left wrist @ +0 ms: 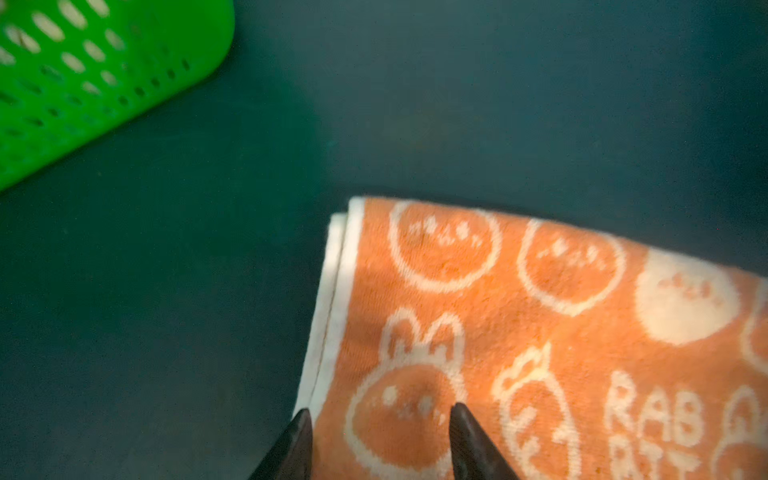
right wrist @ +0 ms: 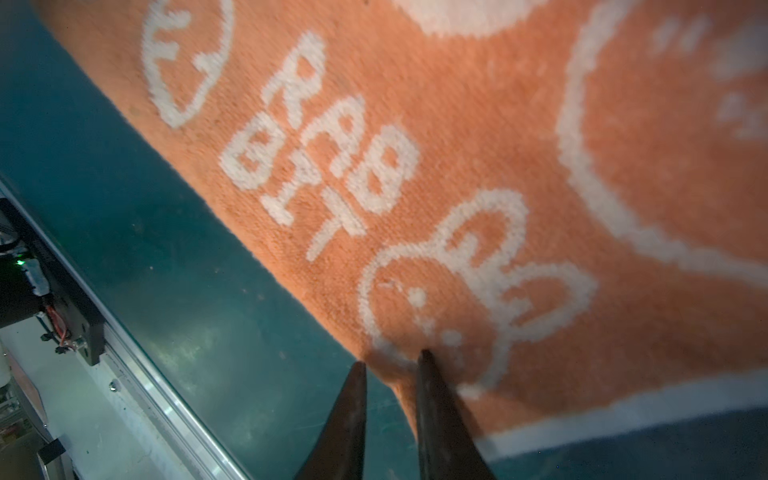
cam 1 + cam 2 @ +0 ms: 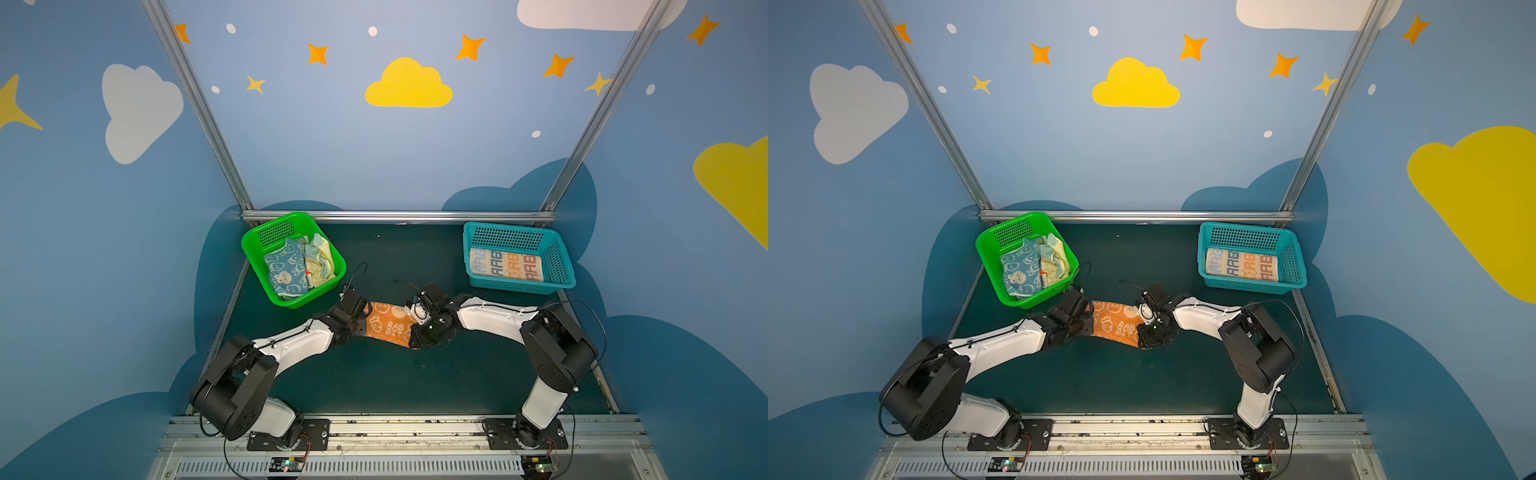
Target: Fold and stack the towels
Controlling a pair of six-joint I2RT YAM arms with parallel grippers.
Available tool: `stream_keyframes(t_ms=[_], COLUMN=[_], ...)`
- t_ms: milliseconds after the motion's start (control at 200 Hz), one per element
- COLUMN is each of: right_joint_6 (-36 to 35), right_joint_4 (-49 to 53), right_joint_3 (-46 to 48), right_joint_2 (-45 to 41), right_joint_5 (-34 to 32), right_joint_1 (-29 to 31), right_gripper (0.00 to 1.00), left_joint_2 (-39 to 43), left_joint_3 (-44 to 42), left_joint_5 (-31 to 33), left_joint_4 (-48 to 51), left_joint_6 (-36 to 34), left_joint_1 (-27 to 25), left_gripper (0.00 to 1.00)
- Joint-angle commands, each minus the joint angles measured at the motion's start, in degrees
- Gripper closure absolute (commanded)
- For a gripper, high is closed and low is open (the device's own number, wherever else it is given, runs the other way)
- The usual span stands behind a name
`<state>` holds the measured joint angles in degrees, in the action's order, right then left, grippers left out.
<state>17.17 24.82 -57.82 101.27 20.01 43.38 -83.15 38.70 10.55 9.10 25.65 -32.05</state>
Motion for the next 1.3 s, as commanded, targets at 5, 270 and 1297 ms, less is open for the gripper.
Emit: stream_keyframes(t_ms=[5, 270, 1297], right_joint_6=[1.1, 0.9, 16.5], right_joint_4=[0.0, 0.0, -11.1], right_joint_3=[1.3, 1.5, 8.6], right_joint_2=[0.2, -0.3, -5.2], right_joint_5=[-1.4, -1.6, -1.4], right_joint_1=[0.2, 0.2, -9.9], right_gripper=[0.77, 0.75, 0.3], left_joint_2=[-0.6, -1.0, -4.7], left_joint_3=[-1.5, -2.2, 0.5], left_joint_5=[0.1, 2.8, 2.3], left_joint_4=[1.3, 2.6, -4.6], left_joint_6=[2.0, 3.6, 3.3], left_joint_1=[-0.2, -0.2, -0.2], left_gripper=[0.48, 0.47, 0.45])
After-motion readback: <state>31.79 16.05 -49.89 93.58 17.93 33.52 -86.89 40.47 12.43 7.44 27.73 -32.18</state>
